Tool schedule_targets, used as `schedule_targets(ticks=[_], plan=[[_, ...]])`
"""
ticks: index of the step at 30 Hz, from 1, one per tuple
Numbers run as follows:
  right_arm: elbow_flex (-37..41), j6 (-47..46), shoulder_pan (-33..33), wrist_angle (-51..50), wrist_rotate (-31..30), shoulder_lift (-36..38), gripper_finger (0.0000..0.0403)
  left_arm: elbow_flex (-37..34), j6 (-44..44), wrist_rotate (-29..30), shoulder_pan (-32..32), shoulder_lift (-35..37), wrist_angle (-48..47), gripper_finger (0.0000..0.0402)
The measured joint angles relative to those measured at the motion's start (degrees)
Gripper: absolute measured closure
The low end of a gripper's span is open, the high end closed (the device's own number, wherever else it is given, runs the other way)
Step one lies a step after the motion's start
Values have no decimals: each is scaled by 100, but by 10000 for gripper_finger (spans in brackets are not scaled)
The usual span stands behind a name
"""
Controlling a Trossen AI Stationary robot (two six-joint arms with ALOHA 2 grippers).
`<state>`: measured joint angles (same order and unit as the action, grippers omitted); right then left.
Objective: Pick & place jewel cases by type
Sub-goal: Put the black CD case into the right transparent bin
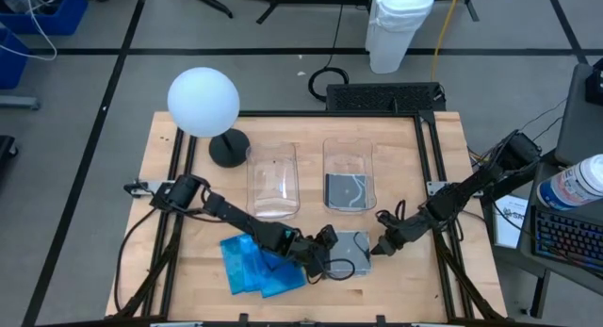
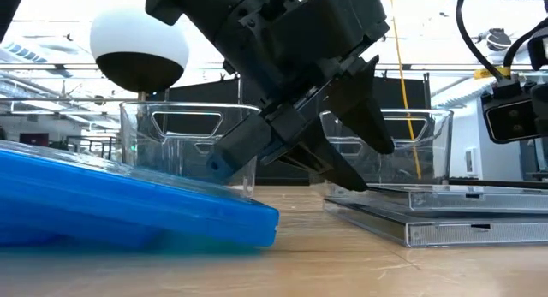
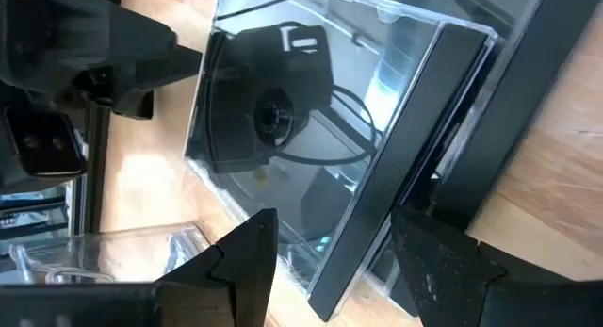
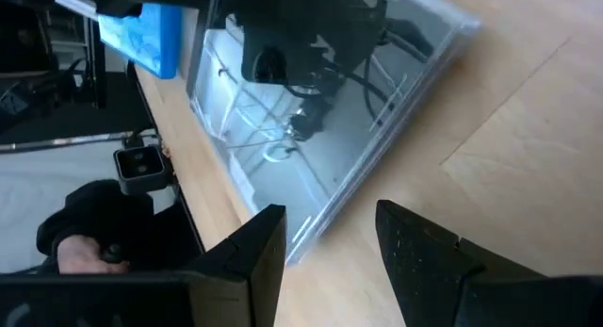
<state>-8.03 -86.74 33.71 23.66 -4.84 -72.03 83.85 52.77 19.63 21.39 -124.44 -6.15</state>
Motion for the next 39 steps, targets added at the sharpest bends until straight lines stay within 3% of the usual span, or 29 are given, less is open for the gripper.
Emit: schedule_targets(ticks=[7,26,39], plan=[[-4,-373,-2,-455,13,-91,248,-1,-86,-149,-9,0,28,190],[-17,-552,11,606,-250,-809,248,4,-149,-393,-89,-184,322,190],[13,285,14,1327,-474,-885,273,4,-157,-307,-90,-197,352,190]])
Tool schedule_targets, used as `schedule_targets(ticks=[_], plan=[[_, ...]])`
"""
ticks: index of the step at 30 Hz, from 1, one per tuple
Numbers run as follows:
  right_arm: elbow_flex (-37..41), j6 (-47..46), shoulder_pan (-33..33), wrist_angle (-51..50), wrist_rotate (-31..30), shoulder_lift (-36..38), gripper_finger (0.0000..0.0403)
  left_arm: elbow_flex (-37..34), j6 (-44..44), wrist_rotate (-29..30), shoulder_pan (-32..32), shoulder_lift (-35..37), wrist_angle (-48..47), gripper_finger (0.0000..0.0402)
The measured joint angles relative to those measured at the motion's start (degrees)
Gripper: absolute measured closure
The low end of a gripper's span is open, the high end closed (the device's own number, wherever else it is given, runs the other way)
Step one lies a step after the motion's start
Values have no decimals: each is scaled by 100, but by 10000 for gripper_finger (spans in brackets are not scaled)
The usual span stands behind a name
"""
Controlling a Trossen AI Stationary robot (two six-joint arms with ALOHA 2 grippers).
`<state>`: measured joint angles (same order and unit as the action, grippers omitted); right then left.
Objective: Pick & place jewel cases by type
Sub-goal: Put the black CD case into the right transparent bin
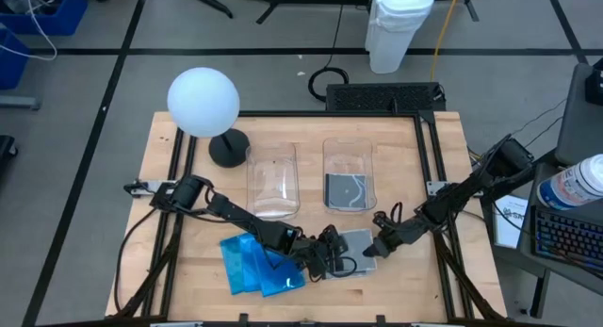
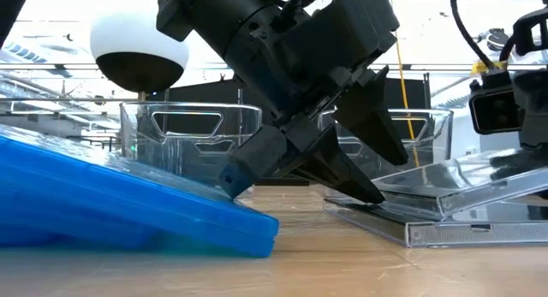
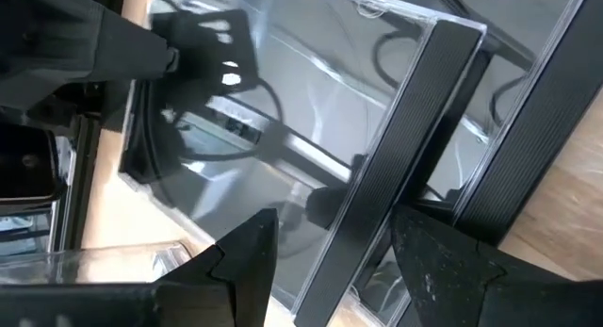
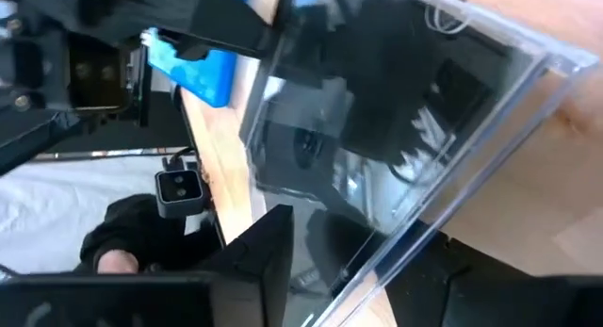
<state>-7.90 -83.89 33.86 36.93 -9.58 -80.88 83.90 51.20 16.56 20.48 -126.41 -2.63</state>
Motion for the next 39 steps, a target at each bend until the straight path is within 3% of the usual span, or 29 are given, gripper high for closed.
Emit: schedule_targets(ticks=[15,24,35,39], plan=[[-3,1338,-3,1140,-125,9,364,-2,499,1472,240,-19,333,190],[4,2386,5,1917,0,3,379,-22,965,1901,593,396,602,190],[-20,3868,0,3357,212,15,375,-2,-109,2029,1018,1367,387,190],[15,4200,-12,3230,132,-9,377,4,-698,1850,1124,1715,141,190]])
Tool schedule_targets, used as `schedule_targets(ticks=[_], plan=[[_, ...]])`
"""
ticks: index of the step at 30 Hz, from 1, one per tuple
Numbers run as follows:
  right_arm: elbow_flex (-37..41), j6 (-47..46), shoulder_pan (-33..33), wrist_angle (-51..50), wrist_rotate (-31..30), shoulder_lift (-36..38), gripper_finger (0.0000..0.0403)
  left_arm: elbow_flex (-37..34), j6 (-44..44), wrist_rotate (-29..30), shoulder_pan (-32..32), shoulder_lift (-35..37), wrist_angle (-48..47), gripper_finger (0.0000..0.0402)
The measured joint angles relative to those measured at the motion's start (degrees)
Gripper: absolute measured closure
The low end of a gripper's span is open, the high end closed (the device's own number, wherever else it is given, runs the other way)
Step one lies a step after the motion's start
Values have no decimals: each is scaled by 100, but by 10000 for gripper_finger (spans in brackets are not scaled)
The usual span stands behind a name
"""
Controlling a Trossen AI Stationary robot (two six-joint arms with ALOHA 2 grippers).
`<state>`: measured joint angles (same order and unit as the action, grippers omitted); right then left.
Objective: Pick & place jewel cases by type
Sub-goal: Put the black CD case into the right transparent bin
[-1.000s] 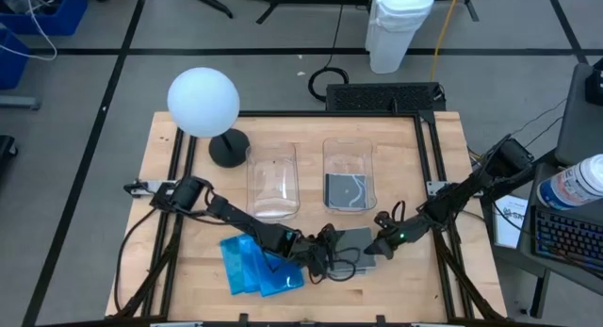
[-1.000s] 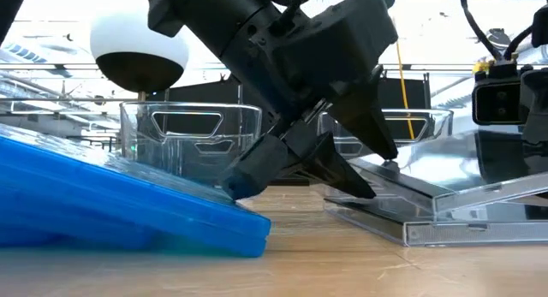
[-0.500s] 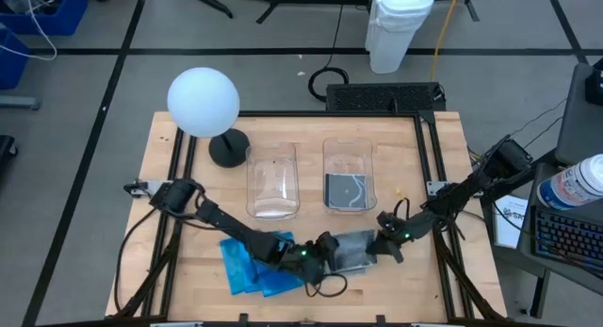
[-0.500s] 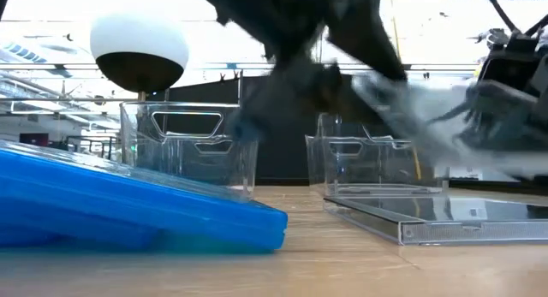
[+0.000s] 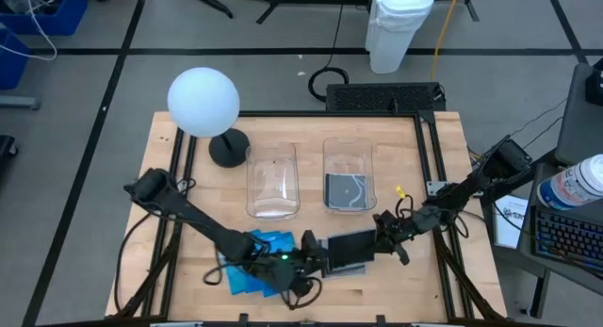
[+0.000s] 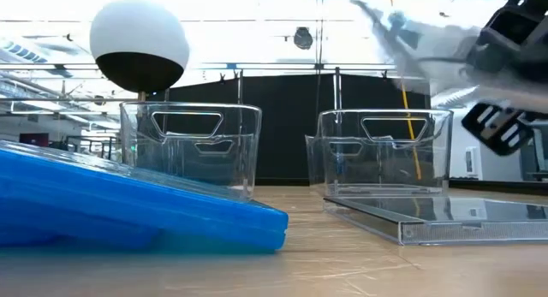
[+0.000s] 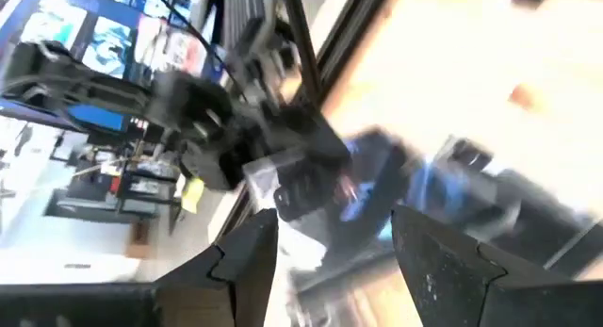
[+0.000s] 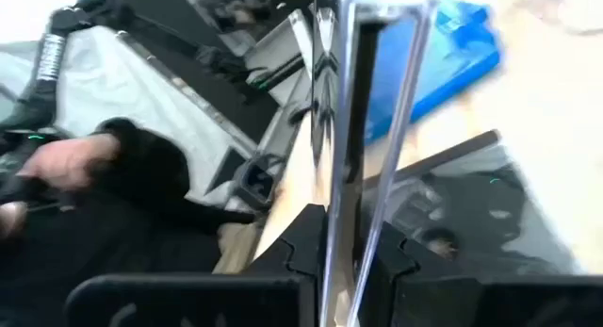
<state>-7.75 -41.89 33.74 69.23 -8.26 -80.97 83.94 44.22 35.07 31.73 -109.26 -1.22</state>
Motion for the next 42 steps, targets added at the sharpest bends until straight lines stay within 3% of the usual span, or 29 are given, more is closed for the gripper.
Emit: schedule_targets(ticks=[7,11,13,16,20,22,25,29,32,36,42], plan=[[-17,199,4,-177,-13,14,379,2,-560,62,96,325,-595,190],[-24,790,6,-34,39,29,380,2,-1670,-30,163,536,-1711,190],[-28,1242,-1,30,78,122,381,-4,-2339,-562,112,625,-2369,190],[-73,1922,-70,35,81,393,381,-4,-2932,-1614,9,643,-2635,190],[-301,2621,-236,-300,83,927,381,-76,-2850,-2065,70,641,-2496,190],[-590,2806,-373,-1226,83,1297,381,-298,-2707,-2059,43,650,-2274,190],[-1366,3009,-603,-3768,-86,1877,381,-788,-2524,-1976,-31,805,-1966,190],[-2669,3269,-828,-7021,-1169,2266,381,-1653,-2386,-2006,-157,1204,-716,190],[-3322,3609,-1009,-7922,-1427,2494,381,-2399,-2211,-2055,-262,1513,348,190],[-3852,4017,-1350,-8193,-1434,2823,381,-3235,-2062,-2024,-308,2049,1433,190],[-4139,3576,-2438,-9423,-1408,3219,381,-4215,-2090,-1983,-400,2565,2347,190]])
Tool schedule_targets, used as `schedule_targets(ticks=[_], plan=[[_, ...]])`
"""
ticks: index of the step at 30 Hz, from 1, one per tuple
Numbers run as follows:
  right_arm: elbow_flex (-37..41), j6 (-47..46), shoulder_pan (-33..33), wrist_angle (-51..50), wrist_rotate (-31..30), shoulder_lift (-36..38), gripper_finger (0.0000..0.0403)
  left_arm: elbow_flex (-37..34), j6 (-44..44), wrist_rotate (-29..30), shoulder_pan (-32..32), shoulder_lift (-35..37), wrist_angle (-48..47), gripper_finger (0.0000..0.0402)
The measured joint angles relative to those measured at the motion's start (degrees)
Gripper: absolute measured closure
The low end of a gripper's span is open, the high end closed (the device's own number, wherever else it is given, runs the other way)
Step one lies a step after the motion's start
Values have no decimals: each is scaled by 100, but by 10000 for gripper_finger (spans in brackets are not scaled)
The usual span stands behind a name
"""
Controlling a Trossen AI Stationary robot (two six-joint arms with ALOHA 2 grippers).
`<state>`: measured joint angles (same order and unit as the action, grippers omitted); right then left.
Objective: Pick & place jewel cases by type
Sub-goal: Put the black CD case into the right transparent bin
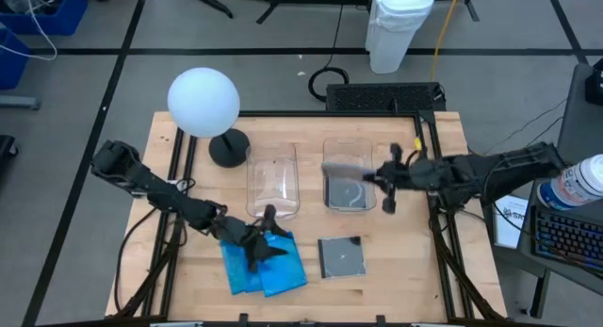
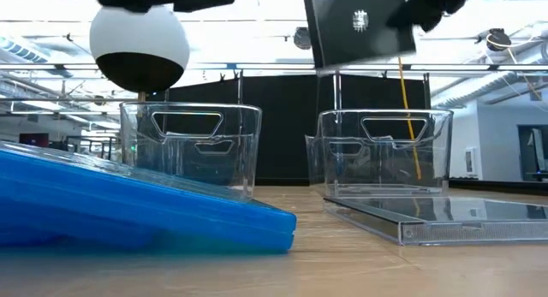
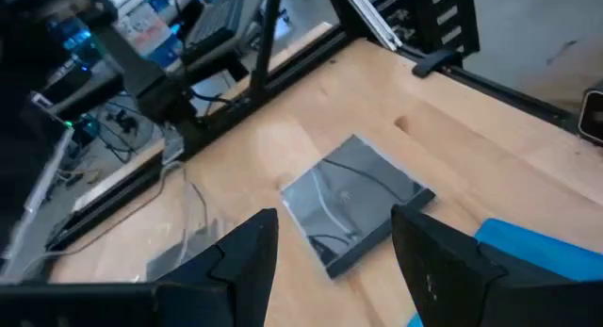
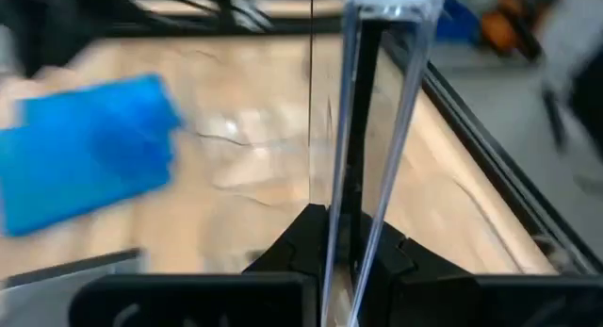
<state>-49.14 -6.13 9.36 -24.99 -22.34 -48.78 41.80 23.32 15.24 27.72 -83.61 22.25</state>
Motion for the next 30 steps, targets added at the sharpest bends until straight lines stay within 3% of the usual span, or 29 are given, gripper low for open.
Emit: schedule_targets(ticks=[4,8,11,21,30], plan=[[-9,-564,-828,-614,516,83,380,-396,-119,-18,11,117,204,190],[-9,-1222,-1483,-598,1752,-141,380,-474,-49,71,-4,138,320,190],[-9,-1535,-1865,-622,2331,-427,380,-480,30,88,-18,135,383,190],[-9,-2178,-2441,-780,2891,-1545,380,-480,79,115,-33,135,400,190],[-9,-3193,-2509,-685,3612,-1890,380,-478,120,128,-33,135,329,190]])
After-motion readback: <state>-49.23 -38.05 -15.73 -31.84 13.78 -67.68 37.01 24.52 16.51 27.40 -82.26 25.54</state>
